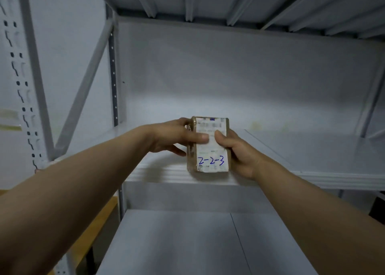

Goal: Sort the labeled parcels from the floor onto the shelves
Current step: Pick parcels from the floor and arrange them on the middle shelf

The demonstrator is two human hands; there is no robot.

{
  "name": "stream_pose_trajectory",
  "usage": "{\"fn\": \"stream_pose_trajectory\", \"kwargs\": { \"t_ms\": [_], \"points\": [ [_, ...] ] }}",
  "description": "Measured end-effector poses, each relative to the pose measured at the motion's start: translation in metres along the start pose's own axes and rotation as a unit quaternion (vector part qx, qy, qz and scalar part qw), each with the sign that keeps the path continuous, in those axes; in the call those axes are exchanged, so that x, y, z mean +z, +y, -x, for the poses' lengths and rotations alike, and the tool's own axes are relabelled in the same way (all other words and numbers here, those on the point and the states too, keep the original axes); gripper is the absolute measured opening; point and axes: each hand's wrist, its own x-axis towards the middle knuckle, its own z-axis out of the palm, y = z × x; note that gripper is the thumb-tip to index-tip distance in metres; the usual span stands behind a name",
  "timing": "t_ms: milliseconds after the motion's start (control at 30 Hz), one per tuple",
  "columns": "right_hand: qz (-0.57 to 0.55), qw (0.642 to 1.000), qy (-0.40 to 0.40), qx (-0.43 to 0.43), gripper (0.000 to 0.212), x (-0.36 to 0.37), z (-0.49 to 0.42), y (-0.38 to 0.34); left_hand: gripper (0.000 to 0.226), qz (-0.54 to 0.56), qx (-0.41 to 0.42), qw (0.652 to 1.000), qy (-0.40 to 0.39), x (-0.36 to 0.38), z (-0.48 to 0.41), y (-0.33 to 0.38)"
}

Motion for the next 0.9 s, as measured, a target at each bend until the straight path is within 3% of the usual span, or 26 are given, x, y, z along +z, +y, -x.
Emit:
{"fn": "stream_pose_trajectory", "kwargs": {
  "t_ms": [100,233,467,667,767,900],
  "points": [
    [0.064,0.997,0.033,-0.001,0.063,0.005,-0.024,-0.006,0.056,0.037,0.011,0.999,0.027,-0.018,-0.017,-0.011],
    [0.117,0.989,0.092,0.003,0.07,0.004,-0.045,-0.006,0.103,0.09,0.019,0.993,0.074,-0.023,-0.039,-0.02],
    [0.191,0.964,0.186,0.004,0.053,-0.005,-0.06,0.005,0.079,0.139,0.045,0.983,0.112,-0.01,-0.074,-0.04],
    [0.239,0.944,0.229,0.014,0.048,-0.007,-0.06,0.025,0.085,-0.05,0.001,0.993,0.109,0.0,-0.078,-0.063],
    [0.25,0.939,0.238,0.007,0.046,-0.004,-0.062,0.027,0.077,-0.04,-0.003,0.992,0.117,0.003,-0.076,-0.072],
    [0.27,0.929,0.254,0.005,0.048,-0.002,-0.059,0.027,0.085,-0.076,-0.012,0.988,0.135,0.006,-0.074,-0.08]
  ]
}}
